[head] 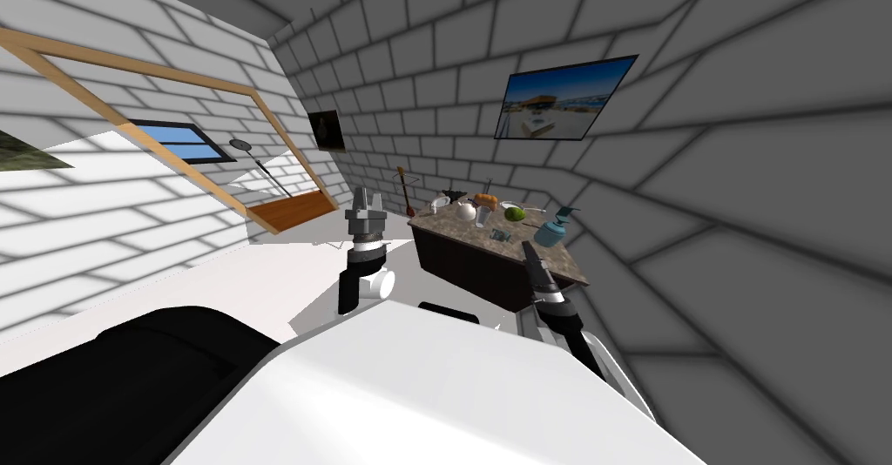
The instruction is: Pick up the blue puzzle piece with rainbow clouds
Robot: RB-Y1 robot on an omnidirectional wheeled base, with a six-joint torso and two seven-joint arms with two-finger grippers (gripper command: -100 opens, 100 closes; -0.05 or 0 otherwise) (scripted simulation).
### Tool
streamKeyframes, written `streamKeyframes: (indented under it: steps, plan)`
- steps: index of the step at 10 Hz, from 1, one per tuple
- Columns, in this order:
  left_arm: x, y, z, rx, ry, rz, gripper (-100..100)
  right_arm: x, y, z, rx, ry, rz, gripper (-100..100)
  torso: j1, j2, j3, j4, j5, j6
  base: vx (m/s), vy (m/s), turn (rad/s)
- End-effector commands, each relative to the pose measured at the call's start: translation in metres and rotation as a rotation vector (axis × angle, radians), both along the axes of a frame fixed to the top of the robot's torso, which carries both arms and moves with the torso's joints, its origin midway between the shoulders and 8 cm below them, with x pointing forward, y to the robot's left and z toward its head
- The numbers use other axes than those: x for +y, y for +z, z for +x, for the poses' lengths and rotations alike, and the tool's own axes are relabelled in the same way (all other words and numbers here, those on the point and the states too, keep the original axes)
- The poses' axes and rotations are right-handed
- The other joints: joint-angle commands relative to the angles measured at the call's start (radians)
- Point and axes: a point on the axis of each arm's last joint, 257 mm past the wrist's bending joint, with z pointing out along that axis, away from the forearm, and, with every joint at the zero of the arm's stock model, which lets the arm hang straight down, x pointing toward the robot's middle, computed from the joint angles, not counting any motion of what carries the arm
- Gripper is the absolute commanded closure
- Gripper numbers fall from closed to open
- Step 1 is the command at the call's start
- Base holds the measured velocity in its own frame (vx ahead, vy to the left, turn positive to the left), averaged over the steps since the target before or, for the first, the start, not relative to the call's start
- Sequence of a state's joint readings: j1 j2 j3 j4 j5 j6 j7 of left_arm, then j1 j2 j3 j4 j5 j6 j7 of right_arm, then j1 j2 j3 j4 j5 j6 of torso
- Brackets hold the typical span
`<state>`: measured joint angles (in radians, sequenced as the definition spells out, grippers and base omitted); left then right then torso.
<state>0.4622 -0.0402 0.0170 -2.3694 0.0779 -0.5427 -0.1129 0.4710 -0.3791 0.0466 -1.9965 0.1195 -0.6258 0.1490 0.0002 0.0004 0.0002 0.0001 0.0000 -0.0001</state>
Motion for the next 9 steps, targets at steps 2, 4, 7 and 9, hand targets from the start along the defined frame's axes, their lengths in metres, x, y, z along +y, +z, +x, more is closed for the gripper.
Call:
streamKeyframes:
  steps: [2, 4, 7, 9]
  plan:
    - [0.000, 0.000, 0.000, 0.000, 0.000, 0.000, 0, -0.002, -0.011, 0.000, 0.027, 0.020, -0.066, -100, 0.000, 0.000, 0.000, 0.000, 0.000, 0.000, -0.004, 0.005, 0.012]
    - [0.000, 0.000, 0.000, 0.000, 0.000, 0.000, 0, -0.007, -0.033, 0.001, 0.069, 0.035, -0.144, -100, 0.000, 0.000, 0.000, 0.000, 0.000, 0.000, -0.005, 0.011, 0.035]
    - [0.000, 0.000, 0.000, 0.000, 0.000, 0.000, 0, -0.014, -0.054, 0.001, 0.113, 0.054, -0.234, -100, 0.000, 0.000, 0.000, 0.000, 0.000, 0.000, -0.005, 0.011, 0.029]
    - [0.000, 0.000, 0.000, 0.000, 0.000, 0.000, 0, -0.024, -0.076, 0.000, 0.154, 0.068, -0.314, -100, 0.001, 0.000, 0.000, 0.000, 0.000, 0.000, -0.002, 0.022, 0.043]
